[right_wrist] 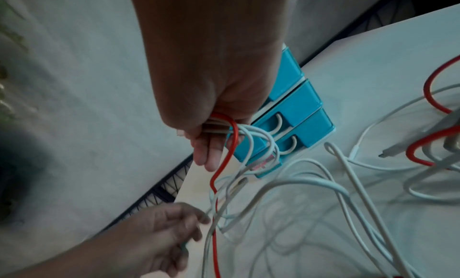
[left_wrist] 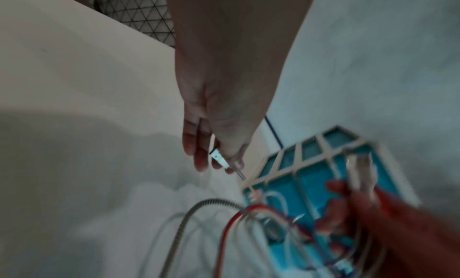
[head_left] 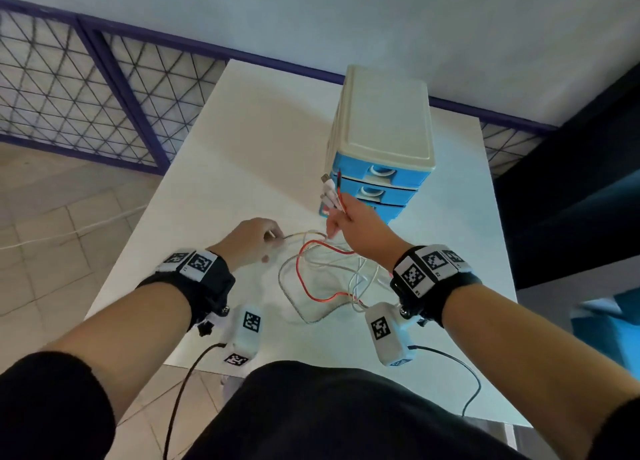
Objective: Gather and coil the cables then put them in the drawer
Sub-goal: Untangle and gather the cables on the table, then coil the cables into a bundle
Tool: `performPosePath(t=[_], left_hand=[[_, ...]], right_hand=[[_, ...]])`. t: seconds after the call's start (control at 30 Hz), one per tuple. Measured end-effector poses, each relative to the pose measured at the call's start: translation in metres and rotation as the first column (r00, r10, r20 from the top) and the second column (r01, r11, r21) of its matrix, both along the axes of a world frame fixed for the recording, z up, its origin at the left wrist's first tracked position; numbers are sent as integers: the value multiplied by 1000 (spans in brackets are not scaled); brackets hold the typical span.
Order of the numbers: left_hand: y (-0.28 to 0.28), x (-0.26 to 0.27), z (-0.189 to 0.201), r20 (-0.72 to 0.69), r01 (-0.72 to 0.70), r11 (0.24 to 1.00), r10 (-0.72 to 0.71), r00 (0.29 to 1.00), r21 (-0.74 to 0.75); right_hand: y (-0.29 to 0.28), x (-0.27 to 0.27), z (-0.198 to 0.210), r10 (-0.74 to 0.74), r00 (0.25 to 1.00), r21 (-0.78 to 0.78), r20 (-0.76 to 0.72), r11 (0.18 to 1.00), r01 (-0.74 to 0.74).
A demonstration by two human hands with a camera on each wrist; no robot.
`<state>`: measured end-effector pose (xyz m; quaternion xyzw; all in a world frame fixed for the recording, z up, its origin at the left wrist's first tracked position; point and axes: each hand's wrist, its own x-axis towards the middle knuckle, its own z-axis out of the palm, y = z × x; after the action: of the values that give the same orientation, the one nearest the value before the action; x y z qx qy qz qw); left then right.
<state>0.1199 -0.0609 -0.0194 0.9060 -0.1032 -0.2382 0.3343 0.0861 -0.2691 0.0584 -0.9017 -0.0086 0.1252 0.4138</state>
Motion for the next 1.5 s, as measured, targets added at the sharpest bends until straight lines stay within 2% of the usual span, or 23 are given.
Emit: performPosePath(t=[0.1, 0.2, 0.27, 0.4, 0.47, 0.53, 0.63, 0.7, 0.83, 0.9, 0.93, 1.0, 1.03, 1.07, 1.1, 1.17, 1.2, 1.23, 1.27, 1.37, 1.5], left_hand=[[-12, 19, 49, 64, -21, 983, 34, 997, -185], [-28, 29, 100, 140, 131, 962, -99, 985, -239], [-41, 32, 128, 147, 180, 918, -135, 980, -355], [-67, 34, 157, 170, 41, 772, 88, 981, -634], [-77, 32, 165, 297, 79, 754, 158, 942, -652], [-85, 33, 174, 377, 138, 768, 143, 915, -625], [-97, 36, 190, 369, 186, 765, 73, 926, -617], [-104, 35, 199, 345, 157, 753, 99, 933, -639], [-112, 28, 209, 454, 147, 781, 189, 871, -608], [-115, 25, 211, 364, 90, 714, 241, 900, -695], [-116, 25, 210, 235, 32, 631, 241, 942, -775], [-120, 21, 203, -57, -81, 430, 68, 996, -899], [-120, 19, 196, -104, -81, 406, -33, 994, -910], [-119, 15, 190, -78, -25, 459, -97, 992, -888], [-118, 11, 183, -2, 75, 560, -135, 991, -825], [-115, 1, 176, 217, 316, 776, -233, 948, -547], [-114, -1, 174, 294, 372, 841, -268, 918, -394], [-114, 1, 172, 334, 369, 877, -264, 905, -308], [-113, 1, 173, 353, 365, 890, -260, 899, -274], [-110, 0, 178, 374, 420, 881, -322, 869, -217], [-108, -3, 177, 285, 416, 847, -331, 900, -331]], right_hand=[[-7, 1, 12, -43, 998, 63, 43, 997, 40], [-9, 1, 23, -61, 992, 55, 111, 997, 55], [-7, 2, 32, -76, 986, 150, 148, 987, 54], [-4, 4, 61, -157, 977, 377, 144, 921, 92], [-6, 5, 76, -177, 975, 442, 131, 891, 103], [-8, 6, 85, -149, 981, 457, 126, 886, 76], [-5, 4, 96, -114, 987, 500, 113, 865, 42], [-4, 4, 102, -96, 989, 578, 110, 816, 15], [-9, 7, 111, -66, 995, 692, 77, 722, -6], [-11, 8, 116, -66, 995, 685, 78, 729, -6], [-12, 9, 117, -76, 994, 680, 78, 733, 3], [-13, 13, 123, -140, 985, 708, 98, 705, 30], [-15, 16, 125, -189, 975, 736, 113, 675, 46], [-18, 20, 127, -251, 961, 764, 114, 641, 77], [-20, 23, 131, -316, 942, 778, 116, 618, 111], [-23, 26, 134, -382, 918, 817, 110, 560, 135], [-23, 27, 135, -391, 914, 839, 103, 528, 132], [-23, 27, 135, -404, 909, 844, 108, 520, 131], [-22, 27, 133, -420, 899, 832, 125, 538, 136], [-20, 25, 126, -430, 877, 736, 215, 662, 144], [-21, 17, 128, -283, 949, 723, 138, 683, 99]])
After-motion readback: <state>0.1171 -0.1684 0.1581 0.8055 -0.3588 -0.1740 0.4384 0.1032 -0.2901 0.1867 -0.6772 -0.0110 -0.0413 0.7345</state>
